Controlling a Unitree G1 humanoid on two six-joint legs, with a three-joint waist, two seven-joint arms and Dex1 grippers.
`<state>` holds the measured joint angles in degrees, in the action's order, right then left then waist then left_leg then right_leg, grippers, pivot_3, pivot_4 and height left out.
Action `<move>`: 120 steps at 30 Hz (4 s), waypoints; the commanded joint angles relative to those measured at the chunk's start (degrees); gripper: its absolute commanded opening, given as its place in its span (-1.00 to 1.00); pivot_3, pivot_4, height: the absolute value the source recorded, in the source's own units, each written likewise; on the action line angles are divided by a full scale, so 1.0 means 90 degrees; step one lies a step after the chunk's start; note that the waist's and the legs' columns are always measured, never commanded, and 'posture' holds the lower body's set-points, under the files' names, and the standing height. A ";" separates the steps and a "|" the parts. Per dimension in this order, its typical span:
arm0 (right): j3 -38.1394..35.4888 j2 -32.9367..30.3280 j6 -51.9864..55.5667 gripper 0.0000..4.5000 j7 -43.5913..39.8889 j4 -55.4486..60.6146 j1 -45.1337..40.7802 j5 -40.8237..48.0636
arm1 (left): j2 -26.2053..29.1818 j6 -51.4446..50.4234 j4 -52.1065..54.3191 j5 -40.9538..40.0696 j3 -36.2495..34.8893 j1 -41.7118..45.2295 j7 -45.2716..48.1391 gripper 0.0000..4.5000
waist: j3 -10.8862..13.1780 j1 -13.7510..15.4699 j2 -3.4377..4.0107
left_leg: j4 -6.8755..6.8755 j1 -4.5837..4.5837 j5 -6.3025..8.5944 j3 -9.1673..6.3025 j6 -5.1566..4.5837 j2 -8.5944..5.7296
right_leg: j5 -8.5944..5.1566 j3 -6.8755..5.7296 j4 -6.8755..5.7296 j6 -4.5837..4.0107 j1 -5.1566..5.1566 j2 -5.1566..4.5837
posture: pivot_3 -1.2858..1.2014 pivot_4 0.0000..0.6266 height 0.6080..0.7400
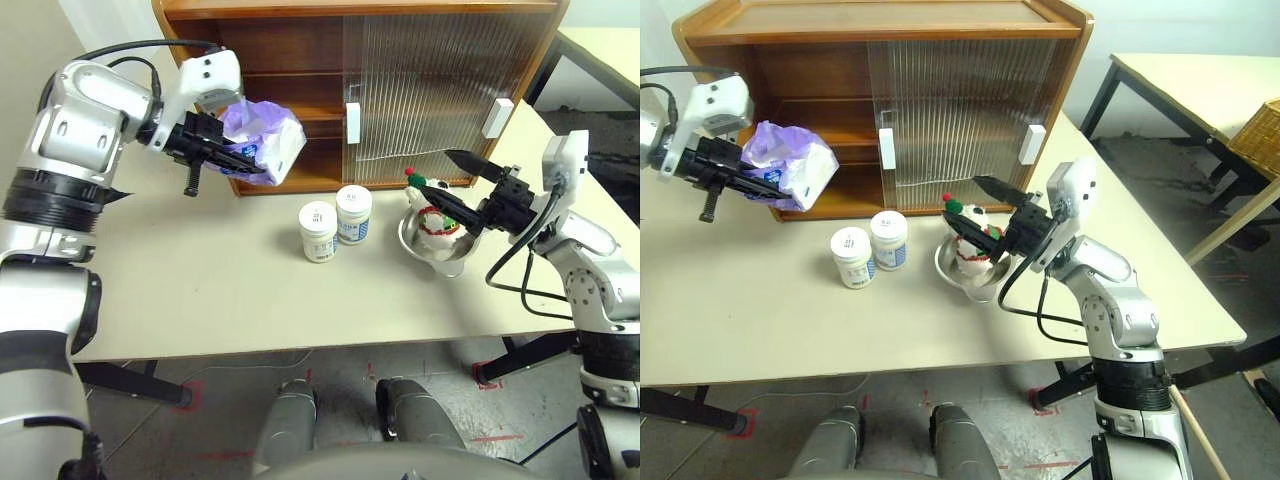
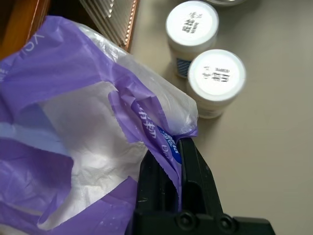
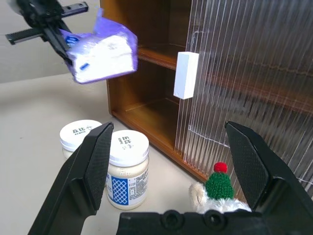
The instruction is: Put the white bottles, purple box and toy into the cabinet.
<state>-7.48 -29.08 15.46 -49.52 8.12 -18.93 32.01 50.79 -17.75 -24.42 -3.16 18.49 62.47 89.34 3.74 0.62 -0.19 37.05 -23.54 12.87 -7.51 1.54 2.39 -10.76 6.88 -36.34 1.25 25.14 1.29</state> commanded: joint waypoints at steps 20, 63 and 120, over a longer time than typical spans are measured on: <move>0.0046 0.0134 -0.0142 1.00 0.0084 0.0003 0.0151 -0.0135 | -0.1323 0.0504 -0.1963 0.0956 0.0049 0.1505 -0.0526 -0.99 | 0.0000 -0.0012 -0.0001 | 0.0089 -0.0032 -0.0001 -0.0003 -0.0006 -0.0003 | 0.0056 0.0011 0.0006 0.0069 -0.0009 -0.0003 | 0.03 -0.82 1.00; 0.0089 0.0183 -0.0131 1.00 0.0189 0.0057 0.0234 -0.0130 | -0.2313 0.2197 -0.4931 0.2044 0.0113 0.2665 -0.2545 -0.99 | 0.0007 0.0003 -0.0011 | 0.0091 -0.0046 -0.0001 0.0025 -0.0007 -0.0022 | 0.0043 0.0007 0.0030 0.0106 -0.0010 0.0002 | 0.02 -0.76 1.00; 0.0117 0.0096 -0.0053 1.00 0.0038 -0.0056 0.0157 -0.0108 | -0.1925 0.2875 -0.3035 0.1203 -0.1168 0.1670 -0.3263 0.99 | 0.0022 -0.0023 -0.0024 | 0.0107 -0.0041 -0.0006 0.0017 -0.0031 -0.0107 | 0.0033 0.0019 0.0018 0.0135 -0.0023 -0.0028 | 0.05 -0.79 1.00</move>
<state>-6.85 -27.76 14.47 -48.73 8.02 -17.23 31.34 32.42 10.31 -55.08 9.33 9.30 78.41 58.47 3.94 0.42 -0.40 38.01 -23.89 12.81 -7.27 1.26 1.40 -10.46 7.01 -36.19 2.46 24.96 1.10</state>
